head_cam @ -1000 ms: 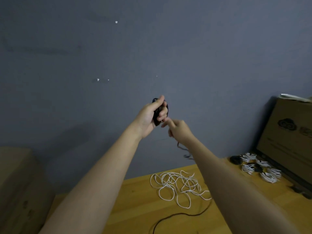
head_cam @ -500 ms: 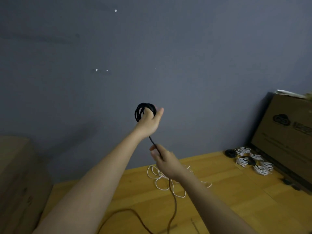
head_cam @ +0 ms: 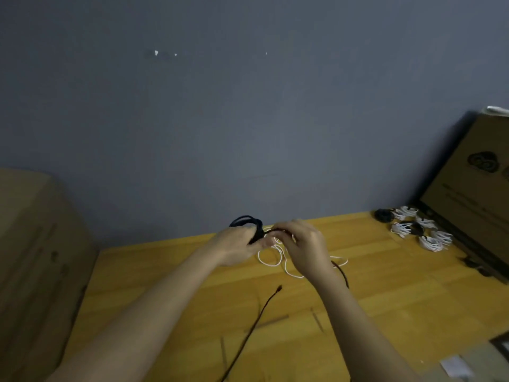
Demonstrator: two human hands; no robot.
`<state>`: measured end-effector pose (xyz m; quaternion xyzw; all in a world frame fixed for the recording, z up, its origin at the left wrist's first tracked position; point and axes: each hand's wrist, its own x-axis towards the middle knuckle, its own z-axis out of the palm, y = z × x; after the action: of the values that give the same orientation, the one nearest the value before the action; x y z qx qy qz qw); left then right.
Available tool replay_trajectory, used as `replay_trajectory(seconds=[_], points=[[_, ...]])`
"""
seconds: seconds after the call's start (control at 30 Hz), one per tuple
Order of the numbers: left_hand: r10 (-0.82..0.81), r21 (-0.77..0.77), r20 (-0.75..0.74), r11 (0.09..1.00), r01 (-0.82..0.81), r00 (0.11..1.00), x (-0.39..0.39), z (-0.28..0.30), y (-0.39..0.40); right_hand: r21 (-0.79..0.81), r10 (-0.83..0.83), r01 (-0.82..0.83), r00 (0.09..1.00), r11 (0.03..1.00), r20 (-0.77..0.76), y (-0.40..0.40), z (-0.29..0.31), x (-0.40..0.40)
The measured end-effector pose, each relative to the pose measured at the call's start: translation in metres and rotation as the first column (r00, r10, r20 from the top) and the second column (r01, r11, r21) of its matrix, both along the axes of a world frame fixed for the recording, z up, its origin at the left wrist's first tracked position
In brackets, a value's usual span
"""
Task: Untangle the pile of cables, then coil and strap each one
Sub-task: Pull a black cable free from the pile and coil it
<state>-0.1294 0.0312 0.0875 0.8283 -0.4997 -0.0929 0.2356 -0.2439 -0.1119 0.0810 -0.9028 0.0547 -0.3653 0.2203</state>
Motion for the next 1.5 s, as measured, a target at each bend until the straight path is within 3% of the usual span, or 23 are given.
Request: replay_trajectory(seconds=[0.1,0.2,0.27,0.37,0.43,0.57,0.67,0.8,0.9,1.0,1.1,1.27,1.33,1.43,1.5], points=[[-0.060,-0.163,-0.369,0.987,-0.001,0.927,-0.012,-0.005,0.003,0.338,0.071,-0.054,0.997,0.940,-0.039,0.003,-0.005,0.002],[-0.126,-0.241,-0.647,0.969,-0.045,0.752,-0.020,-0.011,0.005,0.703,0.366,-0.187,0.924,0.686,-0.112,0.020,-0.014,0.000],[-0.150,-0.239,-0.778,0.969,-0.067,0.610,-0.021,-0.018,0.007,0.810,0.453,-0.168,0.882,0.561,-0.131,0.029,-0.025,-0.001],[-0.099,-0.208,-0.871,0.962,-0.177,0.481,-0.021,-0.032,0.012,0.853,0.472,-0.134,0.870,0.504,-0.143,0.040,-0.043,-0.004],[-0.014,-0.165,-0.905,0.932,-0.322,0.424,-0.020,-0.044,0.015,0.816,0.439,-0.153,0.888,0.557,-0.133,0.049,-0.057,-0.004],[0.164,-0.118,-0.867,0.850,-0.513,0.471,-0.020,-0.073,0.016,0.748,0.278,-0.040,0.940,0.663,-0.197,0.064,-0.089,-0.001],[0.228,-0.052,-0.877,0.831,-0.554,0.424,-0.023,-0.088,0.015,0.685,0.162,0.107,0.935,0.720,-0.316,0.065,-0.102,0.003],[0.201,0.022,-0.938,0.848,-0.529,0.283,-0.032,-0.097,0.011,0.636,0.084,0.193,0.922,0.747,-0.378,0.059,-0.110,0.006],[0.139,0.000,-0.967,0.836,-0.548,0.212,-0.040,-0.100,0.014,0.726,0.176,0.186,0.903,0.662,-0.392,0.058,-0.112,0.010],[0.021,-0.053,-0.992,0.836,-0.546,0.128,-0.040,-0.098,0.020,0.871,0.300,0.079,0.920,0.484,-0.250,0.057,-0.111,0.008],[-0.100,-0.100,-0.994,0.810,-0.578,0.031,-0.041,-0.092,0.024,0.925,0.331,-0.014,0.936,0.379,-0.121,0.064,-0.110,0.002],[-0.099,-0.132,-0.991,0.854,-0.503,0.093,-0.040,-0.087,0.033,0.930,0.362,-0.030,0.925,0.366,-0.113,0.068,-0.112,0.001],[-0.054,-0.113,-0.990,0.860,-0.498,0.132,-0.038,-0.088,0.036,0.930,0.361,0.019,0.919,0.366,-0.161,0.067,-0.114,0.001],[0.023,-0.114,-0.969,0.839,-0.532,0.244,-0.041,-0.093,0.039,0.892,0.402,0.105,0.865,0.439,-0.300,0.063,-0.115,0.003],[0.013,-0.106,-0.980,0.816,-0.569,0.201,-0.042,-0.095,0.041,0.871,0.434,0.126,0.828,0.476,-0.356,0.057,-0.116,0.004]])
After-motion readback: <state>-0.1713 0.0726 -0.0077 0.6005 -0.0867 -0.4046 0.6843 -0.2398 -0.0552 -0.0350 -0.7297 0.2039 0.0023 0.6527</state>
